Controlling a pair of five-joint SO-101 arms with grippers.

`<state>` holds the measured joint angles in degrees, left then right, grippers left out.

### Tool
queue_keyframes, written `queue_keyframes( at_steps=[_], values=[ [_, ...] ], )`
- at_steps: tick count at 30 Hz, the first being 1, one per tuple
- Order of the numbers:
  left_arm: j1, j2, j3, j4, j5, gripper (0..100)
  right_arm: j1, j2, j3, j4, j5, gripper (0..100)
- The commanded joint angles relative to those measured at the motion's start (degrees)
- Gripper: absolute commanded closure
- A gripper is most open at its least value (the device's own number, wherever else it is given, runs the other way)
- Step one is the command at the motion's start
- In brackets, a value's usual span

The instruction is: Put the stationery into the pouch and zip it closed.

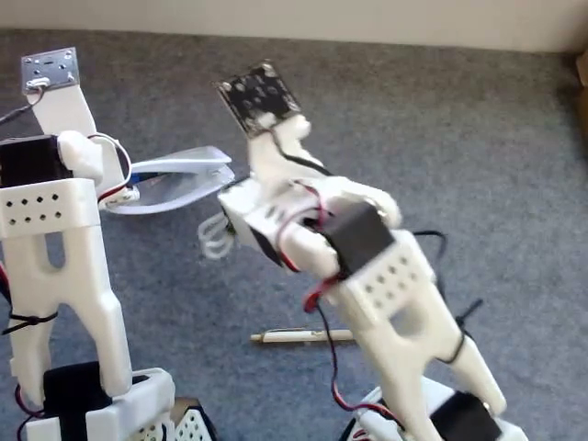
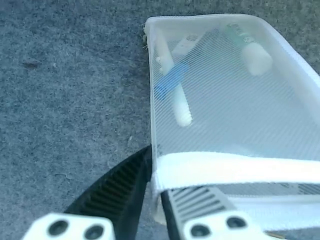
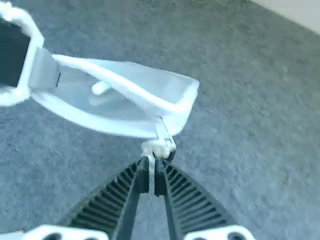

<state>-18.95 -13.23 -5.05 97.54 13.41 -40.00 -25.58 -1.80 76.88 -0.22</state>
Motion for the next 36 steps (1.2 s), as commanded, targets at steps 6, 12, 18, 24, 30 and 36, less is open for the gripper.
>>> queue_keyframes(
  at_steps=[6, 12, 18, 24, 30, 36],
  values=[
    [-0.7, 0.1, -0.4, -1.1, 0.9, 100, 6.7, -6.0, -3.1, 11.0, -0.1, 96.7],
    [-3.3, 0.1, -1.4, -1.0, 1.0, 100, 8.5, -6.4, 7.3, 12.6, -0.1, 96.7],
    [-4.7, 0.1, -1.6, -1.0, 1.0, 100, 9.0, -6.5, 18.3, 12.3, 6.9, 96.7],
    [-5.9, 0.1, -1.9, -1.1, 1.0, 100, 8.7, -6.5, 25.7, 12.2, 15.8, 96.7],
    [-8.0, 0.1, -2.0, -2.0, 0.9, 100, 4.8, -6.5, 29.9, 12.2, 16.4, 96.7],
    [-10.0, 0.1, -2.0, -2.0, 0.7, 100, -2.8, -6.5, 34.3, 11.9, 16.2, 96.8]
  ],
)
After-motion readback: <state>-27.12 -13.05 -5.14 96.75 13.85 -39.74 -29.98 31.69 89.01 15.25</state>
